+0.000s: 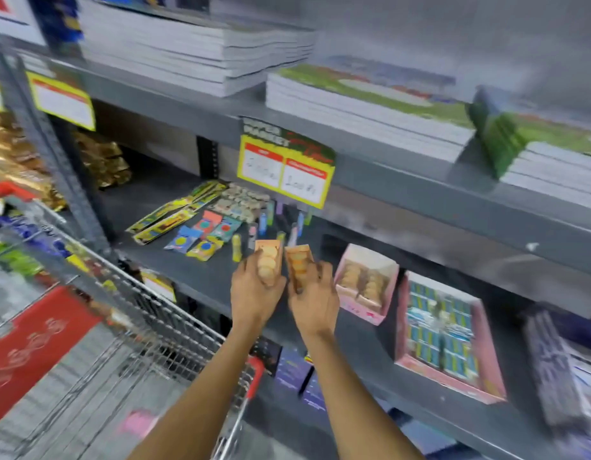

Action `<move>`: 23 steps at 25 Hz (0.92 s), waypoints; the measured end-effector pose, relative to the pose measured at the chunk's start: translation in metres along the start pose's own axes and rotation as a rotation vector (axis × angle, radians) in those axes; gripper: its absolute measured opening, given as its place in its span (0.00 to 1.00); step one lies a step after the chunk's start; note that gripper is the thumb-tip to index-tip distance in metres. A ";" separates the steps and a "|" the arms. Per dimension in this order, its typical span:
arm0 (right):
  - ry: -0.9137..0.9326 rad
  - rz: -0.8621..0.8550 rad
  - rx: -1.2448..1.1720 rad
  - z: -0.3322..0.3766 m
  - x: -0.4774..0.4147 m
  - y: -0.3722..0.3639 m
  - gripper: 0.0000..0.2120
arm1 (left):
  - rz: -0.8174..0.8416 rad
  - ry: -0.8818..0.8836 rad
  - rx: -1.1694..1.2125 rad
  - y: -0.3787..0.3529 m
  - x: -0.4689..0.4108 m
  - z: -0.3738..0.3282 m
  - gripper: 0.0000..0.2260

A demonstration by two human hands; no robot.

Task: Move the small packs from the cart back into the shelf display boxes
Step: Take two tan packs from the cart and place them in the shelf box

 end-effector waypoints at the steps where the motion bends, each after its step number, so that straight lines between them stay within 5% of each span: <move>1: -0.038 -0.032 0.017 -0.021 0.000 0.008 0.19 | 0.032 -0.009 0.001 -0.018 0.002 -0.008 0.25; 8: -0.335 -0.074 0.120 -0.133 0.007 0.034 0.16 | 0.342 -0.124 -0.095 -0.127 0.017 -0.052 0.20; 16: -0.407 -0.103 0.065 -0.139 0.002 0.015 0.15 | 0.580 -0.289 -0.202 -0.163 0.011 -0.022 0.14; 19: -0.333 -0.129 0.189 -0.136 0.014 0.009 0.13 | 0.491 -0.304 -0.335 -0.150 0.012 0.002 0.18; 23: -0.254 -0.044 0.354 -0.135 0.027 -0.001 0.23 | 0.456 -0.346 -0.370 -0.143 0.022 0.017 0.18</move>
Point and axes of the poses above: each hand's wrist, its own x-axis away from the middle knuckle, its own y-axis out of the back of the hand, z = x × y, the point moved 6 cm from there along -x, towards the middle knuckle, and after that the axes turned 13 degrees about x, right-handed, at the moved point
